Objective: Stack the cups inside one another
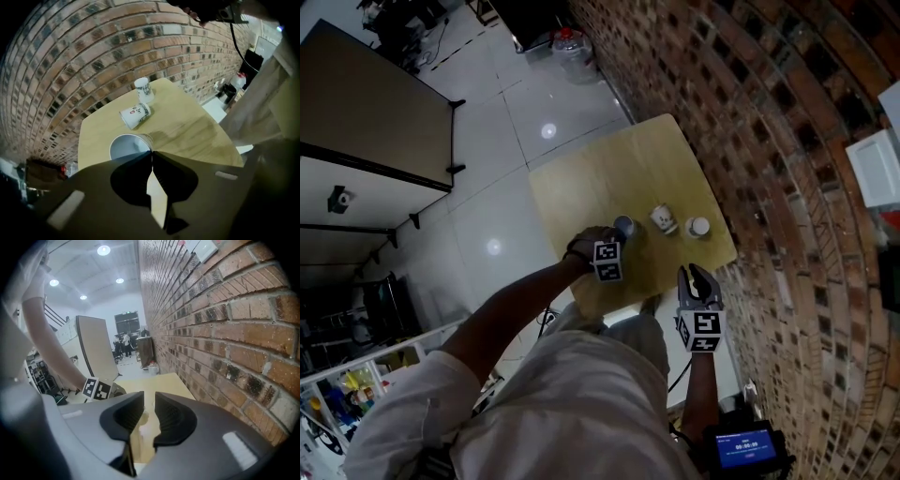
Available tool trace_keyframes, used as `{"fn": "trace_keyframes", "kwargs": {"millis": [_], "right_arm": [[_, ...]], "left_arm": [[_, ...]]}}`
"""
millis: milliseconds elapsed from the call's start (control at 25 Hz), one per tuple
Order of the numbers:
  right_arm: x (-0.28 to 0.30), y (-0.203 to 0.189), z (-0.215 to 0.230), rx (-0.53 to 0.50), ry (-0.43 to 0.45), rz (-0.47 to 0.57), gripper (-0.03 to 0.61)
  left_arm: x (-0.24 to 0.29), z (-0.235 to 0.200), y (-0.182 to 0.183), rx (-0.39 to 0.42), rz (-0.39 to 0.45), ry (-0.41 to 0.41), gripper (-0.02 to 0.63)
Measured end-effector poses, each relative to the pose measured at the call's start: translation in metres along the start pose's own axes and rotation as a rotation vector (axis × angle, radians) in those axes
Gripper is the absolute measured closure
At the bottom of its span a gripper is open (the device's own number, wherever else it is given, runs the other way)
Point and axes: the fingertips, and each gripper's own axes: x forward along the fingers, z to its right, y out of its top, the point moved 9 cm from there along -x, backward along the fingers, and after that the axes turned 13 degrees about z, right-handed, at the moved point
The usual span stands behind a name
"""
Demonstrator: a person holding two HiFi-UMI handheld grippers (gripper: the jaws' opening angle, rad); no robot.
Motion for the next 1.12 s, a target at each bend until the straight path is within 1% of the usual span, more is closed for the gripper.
{"fn": "trace_keyframes", "kwargs": {"millis": [120,200,280,400,520,760,1120], "right_arm": [[-0.005,-0.001,0.001,0.000,0.005,0.005,0.500],[-0.008,-0.003,0.002,0.001,0.006,0.002,0.500],[-0.012,-0.006,0.004,0.003,0.006,-0.004,0.500],[-0.017,-0.009,0.008,0.005,0.008,-0.003,0.500],[-0.019,-0.012,0.011,0.009,0.008,-0.004,0.502],[-0.022,-0.014,0.015,0.013,0.009,-0.009,0.502],[-0.025,-0.021,0.024,0.018,0.023,-0.016,0.502]], "left_arm": [[0.002,0.015,0.003,0.127,-0.054,-0.008,0.584],[0.004,0.022,0.003,0.196,-0.088,-0.017,0.584],[0.006,0.028,0.004,0.246,-0.119,-0.025,0.584],[0.008,0.033,0.005,0.299,-0.162,-0.043,0.584],[0.010,0.036,0.007,0.330,-0.186,-0.057,0.584],[0.013,0.041,0.009,0.364,-0.221,-0.088,0.584],[0.021,0.050,0.010,0.389,-0.262,-0.126,0.583]]}}
